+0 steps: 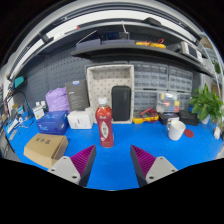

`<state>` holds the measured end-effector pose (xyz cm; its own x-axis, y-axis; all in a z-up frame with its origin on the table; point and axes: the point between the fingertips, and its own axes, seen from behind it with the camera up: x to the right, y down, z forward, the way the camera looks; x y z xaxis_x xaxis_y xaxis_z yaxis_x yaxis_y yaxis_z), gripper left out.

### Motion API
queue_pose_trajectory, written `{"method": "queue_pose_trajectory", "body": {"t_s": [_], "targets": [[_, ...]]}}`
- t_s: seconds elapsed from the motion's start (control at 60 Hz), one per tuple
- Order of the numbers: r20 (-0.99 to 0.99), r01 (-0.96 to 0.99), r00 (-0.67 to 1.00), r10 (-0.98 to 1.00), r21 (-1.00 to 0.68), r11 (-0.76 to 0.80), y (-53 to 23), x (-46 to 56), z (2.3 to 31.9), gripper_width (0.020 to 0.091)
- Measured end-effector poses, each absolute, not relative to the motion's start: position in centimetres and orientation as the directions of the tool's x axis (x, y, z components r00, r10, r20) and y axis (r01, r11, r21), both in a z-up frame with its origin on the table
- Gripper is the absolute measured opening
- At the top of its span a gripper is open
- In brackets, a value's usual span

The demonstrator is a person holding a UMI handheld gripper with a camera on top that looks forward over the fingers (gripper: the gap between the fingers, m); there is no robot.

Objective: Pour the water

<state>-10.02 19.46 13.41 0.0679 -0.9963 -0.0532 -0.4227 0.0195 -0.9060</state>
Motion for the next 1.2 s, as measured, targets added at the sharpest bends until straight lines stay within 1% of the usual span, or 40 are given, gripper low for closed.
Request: {"method": "queue_pose_trajectory", "body": {"t_s": [0.1, 0.367, 0.517, 0.583, 0.6, 0.633, 0.65, 0.667, 0.767, 0.917, 1.05, 1.117, 1.2], "targets": [[-0.05, -0.423, 0.077, -0.996, -0.906, 0.013, 21.3, -5.3, 11.8, 0.0697], [-0.048, -0.38, 0.08, -0.996, -0.925, 0.014, 24.0, 4.9, 10.5, 0.0701], [-0.039, -0.371, 0.072, -0.997, -0.929, 0.009, 24.6, 8.3, 8.9, 0.0691], [-0.002, -0.336, 0.05, -0.999, -0.942, -0.015, 24.1, 9.4, 8.7, 0.0454], [0.008, -0.326, 0.05, -0.999, -0.945, -0.024, 24.0, 9.5, 8.7, 0.0431], [0.002, -0.306, 0.06, -0.998, -0.952, -0.021, 24.3, 9.6, 8.8, 0.0428], [-0.003, -0.305, 0.059, -0.998, -0.952, -0.015, 24.3, 9.6, 8.7, 0.0402], [-0.006, -0.297, 0.052, -0.999, -0.955, -0.01, 24.2, 9.6, 8.8, 0.0397], [0.009, -0.267, 0.068, -0.998, -0.963, -0.027, 24.4, 9.5, 9.0, 0.0299], [-0.008, -0.254, 0.077, -0.997, -0.967, -0.012, 24.2, 9.7, 9.0, 0.0295], [-0.06, -0.287, 0.101, -0.993, -0.957, 0.029, 24.1, 9.7, 8.9, 0.0295], [-0.148, -0.318, 0.11, -0.983, -0.942, 0.106, 23.5, 9.6, 9.2, 0.0295], [-0.313, -0.334, 0.065, -0.947, -0.901, 0.275, 21.2, 9.7, 10.4, 0.0295]]}}
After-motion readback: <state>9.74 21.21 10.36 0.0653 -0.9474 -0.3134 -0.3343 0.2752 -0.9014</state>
